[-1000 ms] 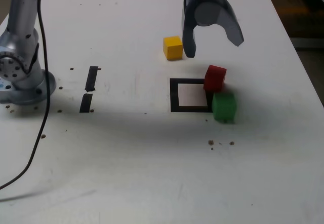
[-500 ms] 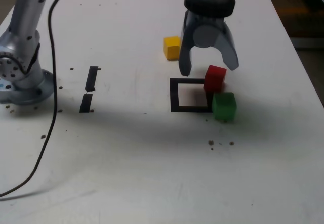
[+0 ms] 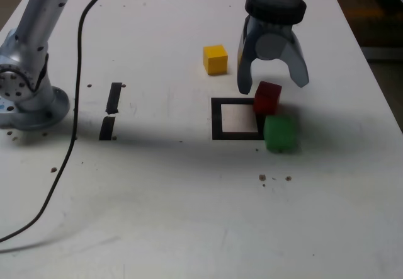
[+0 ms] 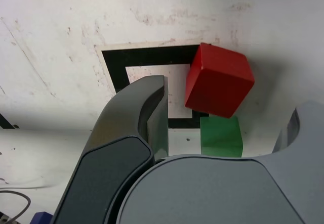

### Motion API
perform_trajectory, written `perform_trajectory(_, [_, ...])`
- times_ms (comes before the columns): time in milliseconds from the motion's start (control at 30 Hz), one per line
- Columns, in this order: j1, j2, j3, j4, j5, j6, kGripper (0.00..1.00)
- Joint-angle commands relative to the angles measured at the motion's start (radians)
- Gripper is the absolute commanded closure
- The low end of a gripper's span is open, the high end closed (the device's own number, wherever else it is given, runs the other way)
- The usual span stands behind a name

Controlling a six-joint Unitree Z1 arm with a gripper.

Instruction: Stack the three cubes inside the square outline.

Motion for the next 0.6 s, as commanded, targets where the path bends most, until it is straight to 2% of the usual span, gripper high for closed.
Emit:
perform_trajectory(0, [0.005, 0.008, 0.0, 0.0, 0.001, 0.003, 0.15])
perform_trajectory(567, [0.028, 0.091, -0.057, -0.003, -0.038, 0.023, 0.17])
